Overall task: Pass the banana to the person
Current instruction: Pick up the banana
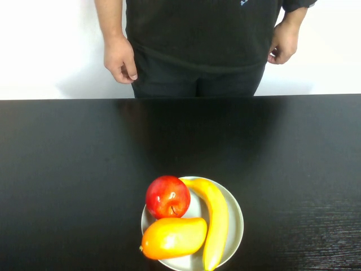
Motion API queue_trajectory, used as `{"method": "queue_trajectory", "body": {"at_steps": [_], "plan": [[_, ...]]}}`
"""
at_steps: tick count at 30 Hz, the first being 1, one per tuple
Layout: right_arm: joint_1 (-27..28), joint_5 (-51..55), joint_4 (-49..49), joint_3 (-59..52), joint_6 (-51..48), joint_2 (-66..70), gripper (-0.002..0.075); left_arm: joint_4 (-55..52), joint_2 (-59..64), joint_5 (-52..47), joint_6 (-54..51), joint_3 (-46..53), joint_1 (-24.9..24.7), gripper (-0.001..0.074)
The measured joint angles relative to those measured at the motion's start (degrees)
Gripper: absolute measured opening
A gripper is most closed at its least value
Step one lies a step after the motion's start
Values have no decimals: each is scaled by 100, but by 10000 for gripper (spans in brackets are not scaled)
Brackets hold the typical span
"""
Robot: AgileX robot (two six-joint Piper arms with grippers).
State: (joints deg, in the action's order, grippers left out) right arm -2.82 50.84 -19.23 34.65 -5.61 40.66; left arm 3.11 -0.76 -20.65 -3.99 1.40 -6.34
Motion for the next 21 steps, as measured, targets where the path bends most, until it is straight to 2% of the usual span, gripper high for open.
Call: {"method": "queue_trajectory", "body": {"at_steps": [5,8,12,18,21], "plan": [[-21,587,476,981,0,1280,-5,0,0,0,0,0,0,-4],[-357,564,515,1305,0,1873,-5,0,0,0,0,0,0,-4],[-1309,266,589,1622,407,2543,-5,0,0,0,0,0,0,-4],[-3032,120,1355,2261,1788,3568,3,0,0,0,0,0,0,-4],[-3623,108,1567,2668,2044,4139,62,0,0,0,0,0,0,-4]]}}
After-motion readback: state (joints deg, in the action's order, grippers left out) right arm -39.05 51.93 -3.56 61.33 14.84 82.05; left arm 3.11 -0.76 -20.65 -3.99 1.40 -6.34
